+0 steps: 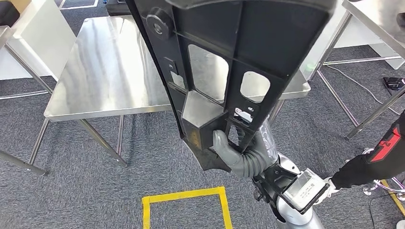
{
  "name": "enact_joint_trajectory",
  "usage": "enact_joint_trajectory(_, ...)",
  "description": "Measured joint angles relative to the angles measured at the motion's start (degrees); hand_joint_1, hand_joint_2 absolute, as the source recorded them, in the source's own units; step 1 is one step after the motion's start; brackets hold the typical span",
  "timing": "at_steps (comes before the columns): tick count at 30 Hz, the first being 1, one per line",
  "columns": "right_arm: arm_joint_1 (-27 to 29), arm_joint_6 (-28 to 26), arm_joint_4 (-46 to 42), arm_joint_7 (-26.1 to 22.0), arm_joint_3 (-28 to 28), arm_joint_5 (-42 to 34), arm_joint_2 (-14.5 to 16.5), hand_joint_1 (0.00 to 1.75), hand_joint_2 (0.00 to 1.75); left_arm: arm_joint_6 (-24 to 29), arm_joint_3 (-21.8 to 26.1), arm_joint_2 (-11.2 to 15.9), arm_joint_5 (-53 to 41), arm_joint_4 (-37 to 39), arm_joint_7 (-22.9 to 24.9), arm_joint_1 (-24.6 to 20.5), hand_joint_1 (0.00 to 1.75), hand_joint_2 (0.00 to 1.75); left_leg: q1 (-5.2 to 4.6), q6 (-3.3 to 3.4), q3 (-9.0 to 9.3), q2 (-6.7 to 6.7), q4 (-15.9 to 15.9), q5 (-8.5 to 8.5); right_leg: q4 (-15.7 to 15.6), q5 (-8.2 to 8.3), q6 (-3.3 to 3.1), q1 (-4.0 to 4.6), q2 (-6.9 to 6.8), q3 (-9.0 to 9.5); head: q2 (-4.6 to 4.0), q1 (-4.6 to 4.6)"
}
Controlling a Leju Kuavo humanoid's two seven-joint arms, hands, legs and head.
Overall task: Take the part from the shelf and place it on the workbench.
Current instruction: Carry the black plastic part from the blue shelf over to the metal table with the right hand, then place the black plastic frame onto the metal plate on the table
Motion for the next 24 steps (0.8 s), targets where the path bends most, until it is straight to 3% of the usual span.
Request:
enact_joint_trajectory(2,0.0,0.0,0.0,0.0,0.0,0.0,0.0,1.75,1.75,0.0,0.0,0.0,0.0,0.0,0.0,0.0,0.0,1.75,0.08,0.22,2.23,0.11,-6.1,4.59,0.0,-0.43,0.14,-0.06,0.14,0.61,0.0,0.01)
enact_joint_trajectory(4,-0.2,0.0,0.0,0.0,0.0,0.0,0.1,1.75,1.75,-0.1,0.0,0.1,0.0,0.0,0.0,-0.1,0.0,1.75,-0.06,0.55,5.4,0.13,-12.8,7.3,0.0,-0.89,0.63,0.17,0.26,1.04,0.0,0.01)
enact_joint_trajectory(5,-0.3,0.0,0.0,0.0,0.0,0.0,0.1,1.75,1.75,-0.1,0.0,0.1,0.0,0.0,0.1,-0.1,0.0,1.75,-0.2,0.7,6.29,0.1,-14.5,7.52,0.0,-1.02,0.92,0.31,0.26,1.05,0.0,0.03)
enact_joint_trajectory(9,-0.6,0.2,0.1,0.1,-0.2,0.0,0.2,1.75,1.75,0.3,0.1,0.0,0.3,-0.1,0.6,-0.3,0.0,1.75,-0.43,1.77,7.08,-0.08,-15.6,7.07,0.3,-1.55,2.16,0.44,0.1,0.68,0.01,0.03)
enact_joint_trajectory(11,-0.8,0.3,0.1,0.1,-0.4,0.0,0.2,1.75,1.75,0.4,0.1,-0.1,0.3,-0.2,0.7,-0.4,0.0,1.75,-0.25,2.49,7.68,-0.07,-16.2,7.07,4.8,-3.43,2.09,0.51,0.03,-1.68,0.01,0.13)
enact_joint_trajectory(13,-0.9,0.4,0.3,0.1,-0.6,0.0,0.2,1.75,1.75,0.4,0.1,-0.2,0.3,-0.3,0.7,-0.6,0.0,1.75,-0.4,2.99,7.9,-0.03,-16.2,6.81,13.0,-6.07,1.71,0.54,0.03,-6.28,0.0,0.21)
enact_joint_trajectory(15,-0.8,0.5,0.5,0.1,-0.7,0.0,0.2,1.75,1.75,0.4,0.1,-0.3,0.3,-0.3,0.7,-0.5,0.0,1.75,-0.56,3.19,8.17,-0.1,-16.2,6.5,17.7,-6.62,1.95,0.55,0.03,-9.56,0.0,0.22)
enact_joint_trajectory(16,-0.8,0.5,0.6,0.1,-0.7,0.0,0.2,1.75,1.75,0.4,0.1,-0.3,0.3,-0.3,0.8,-0.5,0.0,1.75,-0.6,3.19,8.43,-0.18,-16.1,6.29,16.8,-5.46,2.36,0.55,0.02,-9.64,0.0,0.22)
enact_joint_trajectory(17,-0.9,0.5,0.6,0.1,-0.8,0.0,0.2,1.75,1.75,0.4,0.2,-0.3,0.3,-0.3,0.8,-0.5,0.0,1.75,-0.62,3.11,8.78,-0.29,-16.1,6.03,13.9,-3.58,2.83,0.55,0.02,-8.62,0.0,0.22)
enact_joint_trajectory(19,-1.0,0.5,0.8,0.1,-0.8,0.0,0.2,1.75,1.75,0.4,0.2,-0.3,0.3,-0.4,0.8,-0.5,0.0,1.75,-0.77,2.73,9.52,-0.49,-16.0,5.34,5.3,0.47,3.37,0.63,-0.04,-4.91,0.0,0.22)
enact_joint_trajectory(21,-1.2,0.5,0.9,0.1,-0.9,0.0,0.2,1.75,1.75,0.4,0.1,-0.3,0.3,-0.4,0.8,-0.6,0.0,1.75,-1.01,2.21,9.88,-0.54,-16.0,4.74,0.5,2.01,2.76,0.85,-0.05,-2.66,0.0,0.19)
enact_joint_trajectory(24,-1.3,0.6,1.0,0.1,-0.9,0.0,0.4,1.75,1.75,0.4,0.1,-0.3,0.2,-0.4,1.0,-0.6,0.0,1.75,-0.99,1.5,10.01,-0.48,-16.0,4.09,0.0,1.7,1.58,0.67,0.1,-2.14,0.0,0.15)
